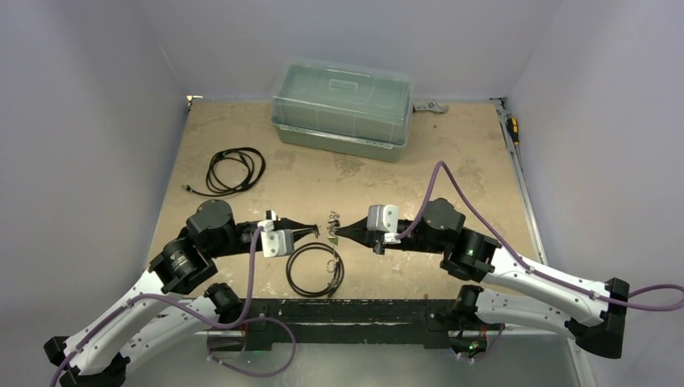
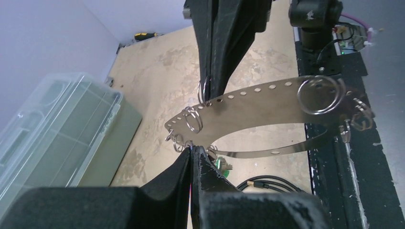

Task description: Put the keys on the keyring

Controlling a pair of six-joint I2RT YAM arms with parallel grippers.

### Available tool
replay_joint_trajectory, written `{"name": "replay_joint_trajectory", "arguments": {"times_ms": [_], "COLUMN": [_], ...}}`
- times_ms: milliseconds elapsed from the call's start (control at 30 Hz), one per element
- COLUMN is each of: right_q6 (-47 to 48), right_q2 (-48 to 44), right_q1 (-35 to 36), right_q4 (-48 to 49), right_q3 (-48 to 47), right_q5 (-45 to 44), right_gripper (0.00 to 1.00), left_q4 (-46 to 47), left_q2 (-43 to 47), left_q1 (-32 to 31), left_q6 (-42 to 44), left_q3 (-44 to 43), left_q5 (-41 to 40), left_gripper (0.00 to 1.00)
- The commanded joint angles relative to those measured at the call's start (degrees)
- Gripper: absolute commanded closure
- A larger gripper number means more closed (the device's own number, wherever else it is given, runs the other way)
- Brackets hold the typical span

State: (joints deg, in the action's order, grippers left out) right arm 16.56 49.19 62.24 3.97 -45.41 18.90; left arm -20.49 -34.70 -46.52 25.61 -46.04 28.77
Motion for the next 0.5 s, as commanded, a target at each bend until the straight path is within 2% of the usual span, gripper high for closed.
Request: {"name": "replay_joint_trajectory", "arguments": {"times_ms": [0, 267, 467], "right_q6": [1.3, 2.0, 2.9], "right_q2": [0.6, 1.6, 3.0], "right_q1": [0.2, 0.2, 0.2], "right_q4": [1.7, 0.0, -2.7], "right_q3": [-2.4, -3.2, -4.6], "right_q5": [0.0, 2.1, 5.4], "right_gripper": [1.00, 1.00, 1.00], "left_q4": [2.2, 0.3, -1.3], "left_q2": [0.3, 1.3, 0.7], "left_q1": [-0.1, -0.1, -0.1], "left_q6": [2.9, 3.2, 3.8], "left_q3": [0.3, -0.8, -2.8], "left_q5": [5.6, 4.6, 7.2], "left_gripper": [1.00, 1.00, 1.00]}}
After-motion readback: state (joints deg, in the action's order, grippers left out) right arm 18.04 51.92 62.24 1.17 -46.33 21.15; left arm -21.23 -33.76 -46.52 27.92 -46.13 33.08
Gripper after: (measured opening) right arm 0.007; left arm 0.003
